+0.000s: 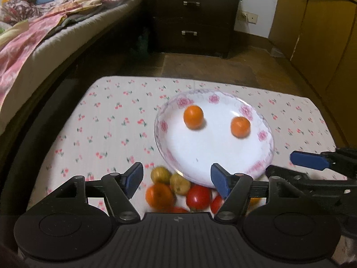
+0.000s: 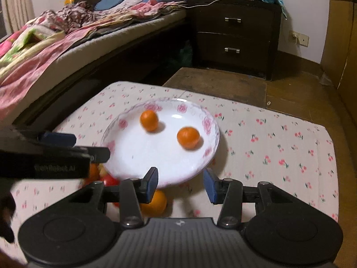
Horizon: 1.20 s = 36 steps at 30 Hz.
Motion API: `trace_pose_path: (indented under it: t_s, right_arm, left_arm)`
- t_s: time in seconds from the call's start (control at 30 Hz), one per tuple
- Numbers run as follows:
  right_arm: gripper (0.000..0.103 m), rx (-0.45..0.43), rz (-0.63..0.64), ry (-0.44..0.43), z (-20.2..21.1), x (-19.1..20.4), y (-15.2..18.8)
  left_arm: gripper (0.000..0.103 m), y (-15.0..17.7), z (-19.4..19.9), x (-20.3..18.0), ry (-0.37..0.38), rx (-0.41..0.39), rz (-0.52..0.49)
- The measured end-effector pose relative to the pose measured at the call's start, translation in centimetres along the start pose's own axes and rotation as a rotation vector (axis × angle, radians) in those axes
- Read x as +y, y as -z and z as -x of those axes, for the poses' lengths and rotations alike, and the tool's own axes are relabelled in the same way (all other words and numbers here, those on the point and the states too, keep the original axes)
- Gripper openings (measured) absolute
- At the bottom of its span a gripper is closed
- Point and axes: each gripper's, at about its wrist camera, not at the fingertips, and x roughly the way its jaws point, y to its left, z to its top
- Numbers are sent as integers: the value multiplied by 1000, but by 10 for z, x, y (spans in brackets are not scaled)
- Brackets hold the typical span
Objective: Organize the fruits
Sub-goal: 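Withdraw both open tools from the plate back toward the fruit, then grasp the yellow pear with the right tool while the left tool grasps an orange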
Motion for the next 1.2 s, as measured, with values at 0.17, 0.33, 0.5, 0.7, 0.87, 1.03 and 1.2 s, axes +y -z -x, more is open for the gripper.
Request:
trace_pose_path:
  t_s: [0.17,0.33,0.5,0.7,0.87,1.03,1.2]
  right_arm:
    - [38,36,47,-24,-3,12,15]
    - [38,72,49,-51,-13,14,22]
    - [39,103,36,-84,-26,13,25]
    - [39,102,58,-90,-34,16,26]
    - [38,100,67,-92,-36,18,26]
    - [35,102,65,-95,-34,18,27]
    - [35,95,58,-105,-28,18,27]
  left_arm:
    - [74,22,18,-4,30,14,-9]
    - [75,44,26,-2,70,42,-4]
    - [75,59,21,-13,102,71,-67]
    - [74,68,7,-20,110,105,-95]
    - [70,71,-2,-20,104,110,-95]
    - [67,71,-5,-23,84,89,-115]
    - [60,74,-2,-22,65,87,-117]
